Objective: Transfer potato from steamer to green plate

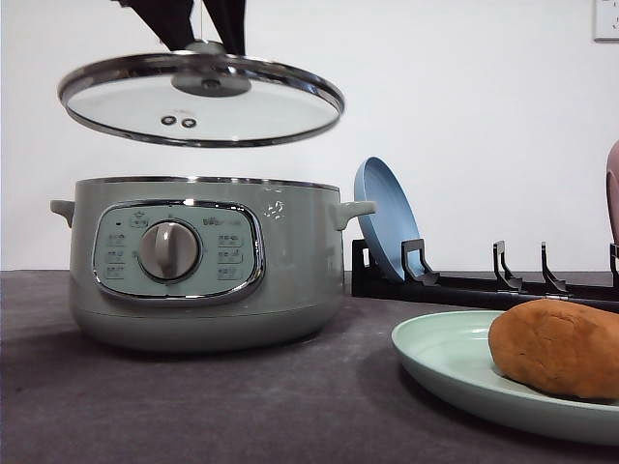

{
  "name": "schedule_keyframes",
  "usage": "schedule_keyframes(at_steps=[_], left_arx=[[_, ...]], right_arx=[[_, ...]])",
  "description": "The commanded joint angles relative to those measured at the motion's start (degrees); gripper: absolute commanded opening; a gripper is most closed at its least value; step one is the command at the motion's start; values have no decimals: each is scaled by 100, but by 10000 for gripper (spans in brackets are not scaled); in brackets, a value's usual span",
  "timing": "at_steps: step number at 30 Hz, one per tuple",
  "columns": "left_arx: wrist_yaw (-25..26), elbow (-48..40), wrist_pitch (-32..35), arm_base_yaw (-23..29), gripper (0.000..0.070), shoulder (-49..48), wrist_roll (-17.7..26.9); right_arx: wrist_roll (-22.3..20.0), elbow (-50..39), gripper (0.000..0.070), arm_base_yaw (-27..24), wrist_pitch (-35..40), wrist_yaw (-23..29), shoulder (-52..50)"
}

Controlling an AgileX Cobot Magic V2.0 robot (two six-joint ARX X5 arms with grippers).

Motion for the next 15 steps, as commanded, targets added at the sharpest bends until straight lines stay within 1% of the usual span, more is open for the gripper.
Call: schedule_keyframes(at_steps=[1,7,11,15], left_arx=[[-35,135,164,-57,0,-31,-33],[-37,94,212,-84,0,-31,-9],[-39,59,224,4,0,-27,-9],[-39,-163,329,89,0,-15,-7]], right_arx=[[44,105,684,31,32,15,33],[47,105,684,31,31,15,33],[65,105,684,31,33,8,33],[104,105,684,31,32,-4,33]])
